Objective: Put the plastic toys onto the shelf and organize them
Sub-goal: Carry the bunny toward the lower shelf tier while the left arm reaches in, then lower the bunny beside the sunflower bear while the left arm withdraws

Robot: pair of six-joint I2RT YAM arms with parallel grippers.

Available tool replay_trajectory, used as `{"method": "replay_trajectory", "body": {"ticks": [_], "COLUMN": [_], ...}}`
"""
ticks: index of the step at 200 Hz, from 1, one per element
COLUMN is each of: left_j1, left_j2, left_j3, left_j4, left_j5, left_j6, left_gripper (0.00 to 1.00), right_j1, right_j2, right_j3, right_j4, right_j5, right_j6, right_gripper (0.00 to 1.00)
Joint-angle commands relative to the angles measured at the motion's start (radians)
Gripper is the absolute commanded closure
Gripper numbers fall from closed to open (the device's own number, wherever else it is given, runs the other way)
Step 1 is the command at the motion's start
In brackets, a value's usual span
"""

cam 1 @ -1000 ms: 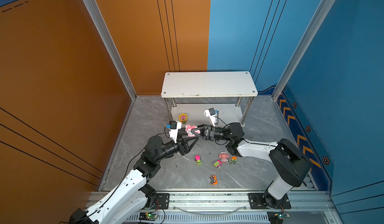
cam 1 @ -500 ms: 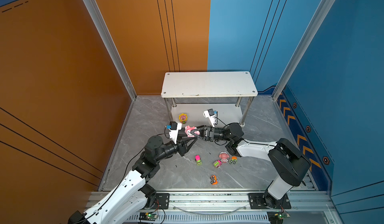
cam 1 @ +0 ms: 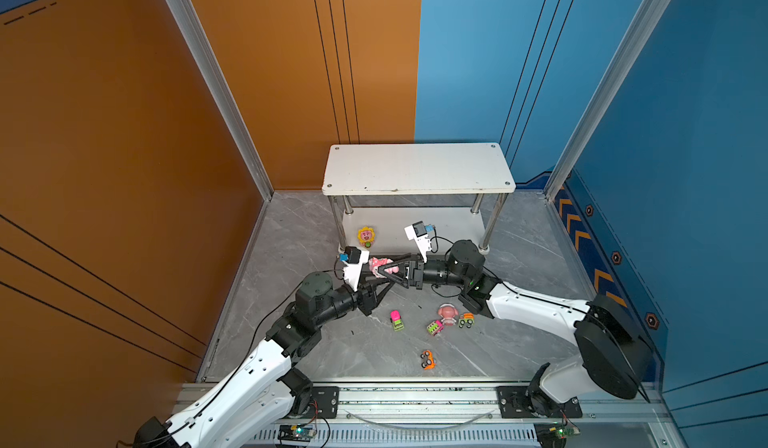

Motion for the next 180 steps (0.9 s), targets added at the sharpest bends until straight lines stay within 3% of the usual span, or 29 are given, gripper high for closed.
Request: {"method": "replay_trajectory", "body": {"ticks": [1, 35, 65, 83, 173, 180], "left_j1": [-0.026, -0.103, -0.172, -0.193, -0.195, -0.196], "left_j2": [0.012, 0.013, 0.031, 0.040, 0.031, 0.026], "left_j3": [0.035, 0.050, 0.068, 0.073, 0.067, 0.063], "left_j4": [-0.034, -0.063, -0.093, -0.098, -0.090, -0.088], "left_j5": [-0.146, -0.275, -0.360, -0.377, -0.353, -0.349], "left_j6": [0.089, 0.171, 0.229, 0.239, 0.228, 0.225], "left_gripper": [1.00, 1.00, 1.00, 1.00, 1.00, 0.87], "right_j1": [0.071, 0.092, 0.096, 0.096, 0.082, 0.075], "right_j2": [-0.085, -0.128, -0.139, -0.137, -0.115, -0.111], "right_j3": [0.057, 0.083, 0.094, 0.112, 0.139, 0.142], "right_j4": [-0.374, -0.534, -0.572, -0.606, -0.657, -0.657], "right_j5": [0.084, 0.217, 0.252, 0.242, 0.169, 0.158], "right_j6": [-0.279, -0.366, -0.399, -0.424, -0.514, -0.523], "right_gripper": [0.42, 0.32, 0.34, 0.41, 0.95, 0.98]}}
